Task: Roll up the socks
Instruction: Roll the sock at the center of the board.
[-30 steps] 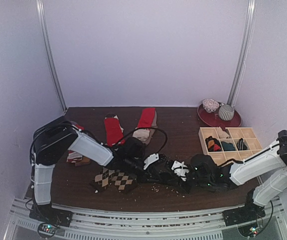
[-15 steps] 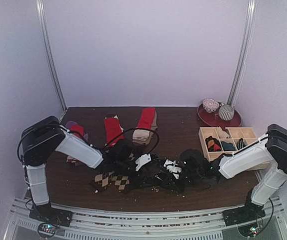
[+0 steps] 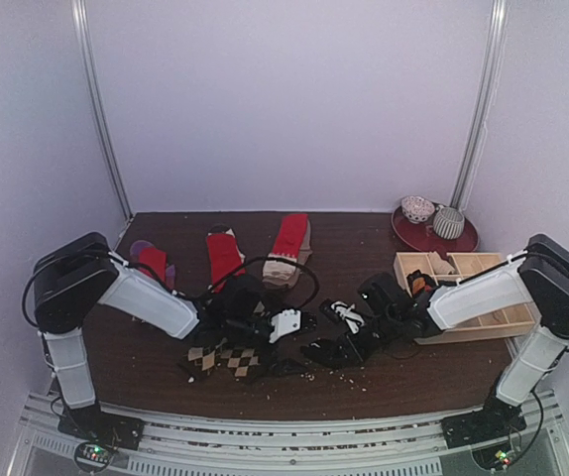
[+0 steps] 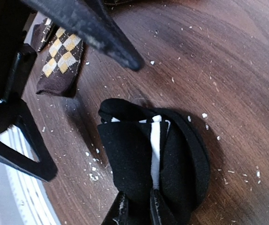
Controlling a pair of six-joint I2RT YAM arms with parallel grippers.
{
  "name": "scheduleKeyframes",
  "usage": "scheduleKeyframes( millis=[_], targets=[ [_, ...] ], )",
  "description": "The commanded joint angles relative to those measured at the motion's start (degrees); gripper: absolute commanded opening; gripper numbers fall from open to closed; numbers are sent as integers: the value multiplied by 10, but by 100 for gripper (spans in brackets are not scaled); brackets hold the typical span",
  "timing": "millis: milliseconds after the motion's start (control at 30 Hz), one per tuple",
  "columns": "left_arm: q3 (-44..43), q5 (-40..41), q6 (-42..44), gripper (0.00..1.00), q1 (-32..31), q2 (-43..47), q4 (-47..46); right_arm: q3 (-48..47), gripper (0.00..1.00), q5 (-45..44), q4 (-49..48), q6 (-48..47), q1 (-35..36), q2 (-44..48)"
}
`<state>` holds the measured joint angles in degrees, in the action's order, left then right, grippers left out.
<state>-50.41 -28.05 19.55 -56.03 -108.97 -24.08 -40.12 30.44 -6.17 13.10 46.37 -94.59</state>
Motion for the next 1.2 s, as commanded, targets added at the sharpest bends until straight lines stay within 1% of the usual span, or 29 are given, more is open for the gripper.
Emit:
scheduleKeyframes(
  millis=[0,33,100,133,167,200,233,267,433,567,667,700,767,800,867,933,967,1033,1067,1100,1167],
  targets=[
    [-27,-34,42,98,0,-31,-40,4,15,54,75,24,-13,-36],
    [-32,-40,46,96,0,-37,-39,3,15,61,76,25,-15,-40],
    [-46,-48,51,88,0,-49,-27,1,15,79,77,26,-21,-48],
    [-54,-50,54,82,0,-56,-17,-1,14,84,79,27,-23,-51],
    [-62,-52,55,74,0,-62,-6,-1,14,93,78,26,-26,-53],
    [-67,-55,56,68,0,-67,5,-1,14,98,78,27,-29,-55],
    [-73,-57,56,65,0,-71,10,-1,14,103,79,26,-30,-57],
    [-75,-60,55,64,0,-73,12,0,15,111,79,26,-32,-58],
    [-82,-66,50,67,0,-77,19,3,14,125,82,22,-35,-69],
    [-90,-64,57,65,-2,-92,52,3,14,132,86,19,-37,-69],
    [-81,-64,55,63,-4,-97,61,5,15,141,85,17,-41,-68],
    [-78,-61,51,64,-3,-97,61,6,15,146,85,17,-43,-69],
    [-64,-57,38,68,-4,-95,52,6,15,147,91,13,-47,-72],
    [-51,-57,29,68,-5,-90,35,6,15,147,95,10,-49,-73],
    [-24,-54,15,66,-4,-74,-9,5,15,144,103,6,-54,-75],
    [-18,-51,12,62,-4,-68,-8,6,15,144,109,3,-58,-77],
    [-20,-52,13,58,-3,-65,-2,6,15,144,111,2,-59,-78],
    [-27,-62,18,42,-4,-62,13,7,15,145,114,-2,-59,-79],
    [-34,-68,19,38,-3,-60,25,9,15,146,114,-2,-59,-80],
    [-38,-72,19,36,-4,-58,31,9,15,145,114,-2,-60,-80],
    [-36,-81,14,40,-4,-46,26,10,15,147,112,1,-60,-80]
  ],
)
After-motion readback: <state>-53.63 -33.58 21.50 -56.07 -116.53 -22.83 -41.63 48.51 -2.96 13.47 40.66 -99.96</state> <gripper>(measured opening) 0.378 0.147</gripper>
